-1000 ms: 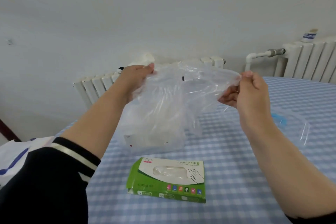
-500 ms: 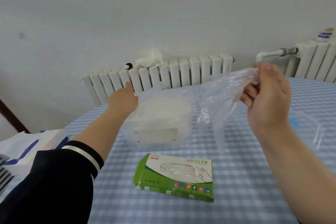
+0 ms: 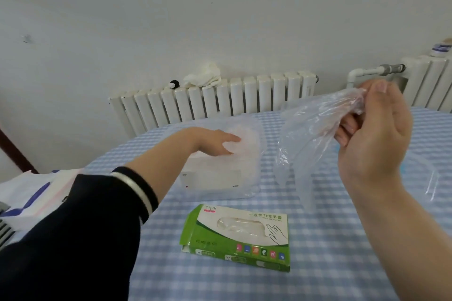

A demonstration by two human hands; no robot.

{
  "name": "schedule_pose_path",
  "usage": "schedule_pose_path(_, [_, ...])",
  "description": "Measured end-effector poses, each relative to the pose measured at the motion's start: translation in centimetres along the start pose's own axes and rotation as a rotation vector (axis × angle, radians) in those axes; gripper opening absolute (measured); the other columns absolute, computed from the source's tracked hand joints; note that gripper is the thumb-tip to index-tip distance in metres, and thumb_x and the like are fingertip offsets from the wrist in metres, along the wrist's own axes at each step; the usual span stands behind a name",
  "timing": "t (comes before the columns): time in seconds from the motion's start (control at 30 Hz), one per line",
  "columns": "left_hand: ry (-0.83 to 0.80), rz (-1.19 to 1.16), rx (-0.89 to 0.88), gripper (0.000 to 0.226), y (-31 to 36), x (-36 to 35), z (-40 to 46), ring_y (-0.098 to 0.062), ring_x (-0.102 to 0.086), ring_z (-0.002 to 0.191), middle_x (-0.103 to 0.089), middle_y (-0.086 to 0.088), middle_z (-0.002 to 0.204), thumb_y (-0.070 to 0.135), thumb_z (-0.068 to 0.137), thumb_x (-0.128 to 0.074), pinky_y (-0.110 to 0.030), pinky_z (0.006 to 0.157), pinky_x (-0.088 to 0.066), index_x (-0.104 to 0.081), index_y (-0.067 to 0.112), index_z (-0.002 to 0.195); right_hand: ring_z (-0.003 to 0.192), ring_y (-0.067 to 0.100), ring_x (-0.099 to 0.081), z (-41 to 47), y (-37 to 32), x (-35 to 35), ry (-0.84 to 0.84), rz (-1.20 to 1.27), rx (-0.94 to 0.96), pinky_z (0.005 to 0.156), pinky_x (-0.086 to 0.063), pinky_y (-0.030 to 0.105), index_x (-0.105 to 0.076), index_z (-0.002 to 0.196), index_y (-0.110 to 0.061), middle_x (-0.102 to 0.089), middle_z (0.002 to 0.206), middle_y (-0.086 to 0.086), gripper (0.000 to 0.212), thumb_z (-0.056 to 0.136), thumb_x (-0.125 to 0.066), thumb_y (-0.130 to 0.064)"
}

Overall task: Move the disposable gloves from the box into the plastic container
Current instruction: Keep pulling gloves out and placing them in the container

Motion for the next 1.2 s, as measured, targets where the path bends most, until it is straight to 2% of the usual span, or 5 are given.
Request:
schedule_pose_path(0.3, [-0.03, 0.081, 0.071, 0.052, -0.4, -0.9, 1.5, -0.022, -0.02, 0.147, -0.019, 0.002, 0.161, 0.037, 0.102, -0.046, -0.04, 0.118, -0.016, -0.03, 0.031, 0.151, 0.048, 0.007, -0.033, -0.4, 0.6, -1.2, -0.221, -0.047, -0.057, 0.043, -0.031, 0.017, -0.041, 0.071, -0.014, -0.04, 0.054, -0.01, 0.029, 0.098, -0.036, -0.021])
schedule_pose_path(0.57, [0.794, -0.032, -0.072, 0.042, 2.2, 6.9, -5.1, -0.018, -0.063, 0.096, -0.07, 0.002, 0.105, 0.04, 0.104, -0.034, -0.036, 0.086, -0.05, -0.068, 0.016, 0.108, 0.066, 0.017, -0.061, -0.8, 3.1, -1.7, -0.339, 0.036, -0.338, 0.068, -0.053, 0.03, -0.056, 0.072, -0.012, -0.069, 0.071, 0.004, 0.04, 0.104, -0.033, -0.02])
schedule_pose_path(0.77, [0.013, -0.681, -0.446, 0.074, 6.4, 3.5, -7.3, -0.016, -0.05, 0.07, -0.055, -0.005, 0.081, 0.08, 0.076, -0.041, -0.023, 0.077, -0.047, -0.057, 0.008, 0.089, 0.09, 0.031, -0.071, -1.6, 3.9, -2.5, -0.458, -0.04, -0.443, 0.086, -0.055, 0.044, -0.073, 0.074, -0.014, -0.074, 0.088, 0.016, 0.056, 0.092, -0.037, -0.053])
schedule_pose_path(0.9, [0.066, -0.851, -0.493, 0.023, 6.9, 3.4, -7.8, -0.004, -0.048, 0.053, -0.049, 0.003, 0.062, 0.033, 0.082, -0.065, -0.015, 0.058, -0.048, -0.062, 0.012, 0.074, 0.078, 0.035, -0.071, -1.2, 3.6, -2.0, -0.403, -0.172, -0.424, 0.072, -0.059, 0.045, -0.051, 0.094, 0.001, -0.072, 0.085, 0.019, 0.054, 0.072, -0.073, -0.042])
schedule_pose_path(1.2, [0.559, -0.902, -0.384, 0.018, 3.9, 5.6, -6.9, -0.006, -0.035, 0.042, -0.055, 0.005, 0.063, 0.021, 0.097, -0.059, -0.015, 0.039, -0.031, -0.058, 0.015, 0.08, 0.048, 0.004, -0.054, -1.3, 5.4, -1.3, -0.356, -0.264, -0.6, 0.048, -0.048, 0.021, -0.045, 0.127, -0.021, -0.065, 0.07, 0.002, 0.068, 0.067, -0.077, -0.019])
Point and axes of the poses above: each hand's wrist, its own z-axis towards the middle knuckle, its own x-axis out of the back of the hand, y = z × x, the point moved 5 cm from there along z, towards the middle knuckle
